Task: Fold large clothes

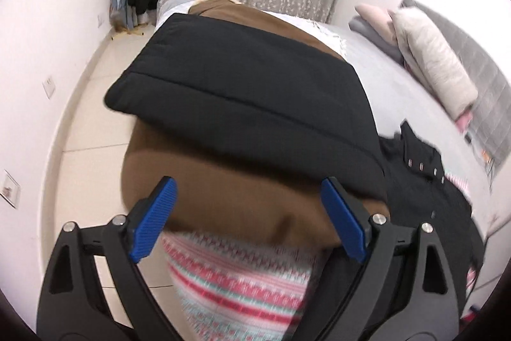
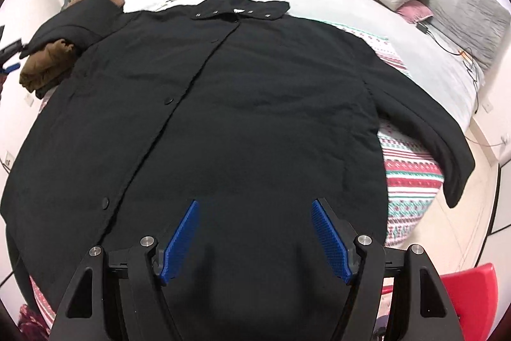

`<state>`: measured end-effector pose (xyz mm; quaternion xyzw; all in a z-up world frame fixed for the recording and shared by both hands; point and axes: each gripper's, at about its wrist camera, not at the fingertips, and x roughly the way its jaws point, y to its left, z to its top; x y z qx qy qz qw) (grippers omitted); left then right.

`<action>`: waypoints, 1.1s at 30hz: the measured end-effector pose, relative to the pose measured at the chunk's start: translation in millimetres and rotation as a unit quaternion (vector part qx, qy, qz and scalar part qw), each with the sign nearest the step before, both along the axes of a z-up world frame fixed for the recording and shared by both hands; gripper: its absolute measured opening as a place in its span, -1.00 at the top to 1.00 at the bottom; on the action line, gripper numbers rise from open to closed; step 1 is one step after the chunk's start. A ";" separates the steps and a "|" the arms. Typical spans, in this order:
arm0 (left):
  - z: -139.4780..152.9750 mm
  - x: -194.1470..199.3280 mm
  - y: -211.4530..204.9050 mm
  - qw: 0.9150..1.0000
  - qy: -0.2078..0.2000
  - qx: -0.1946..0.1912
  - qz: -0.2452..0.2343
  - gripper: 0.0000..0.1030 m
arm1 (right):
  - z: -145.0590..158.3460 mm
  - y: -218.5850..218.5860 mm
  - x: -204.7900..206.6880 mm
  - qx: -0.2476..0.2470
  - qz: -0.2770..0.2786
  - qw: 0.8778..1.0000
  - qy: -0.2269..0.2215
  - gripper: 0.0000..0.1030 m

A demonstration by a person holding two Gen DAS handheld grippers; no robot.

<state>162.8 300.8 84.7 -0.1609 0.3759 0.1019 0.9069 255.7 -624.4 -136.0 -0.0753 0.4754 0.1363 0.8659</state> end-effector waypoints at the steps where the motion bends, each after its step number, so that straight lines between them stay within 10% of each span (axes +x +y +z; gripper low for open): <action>1: -1.4 4.7 4.2 1.000 -0.003 -0.007 0.005 -0.78 | -0.6 3.0 1.5 -0.001 0.001 1.000 0.001 -0.42; 10: -7.0 27.9 22.6 0.997 -0.064 -0.029 0.032 -0.68 | -10.5 20.8 19.8 -0.006 0.010 1.000 0.016 -0.42; 15: -6.0 25.4 38.8 0.993 -0.089 -0.050 0.062 0.58 | -16.0 28.0 28.2 -0.001 0.013 1.000 0.024 -0.42; 17: -4.2 23.1 44.4 0.991 -0.098 -0.073 0.053 0.73 | -15.4 31.4 31.4 0.000 0.017 1.000 0.024 -0.42; 33: 87.5 1.3 -60.5 0.972 -0.218 0.025 -0.086 0.81 | 31.8 121.8 93.1 0.104 0.081 0.991 -0.003 -0.42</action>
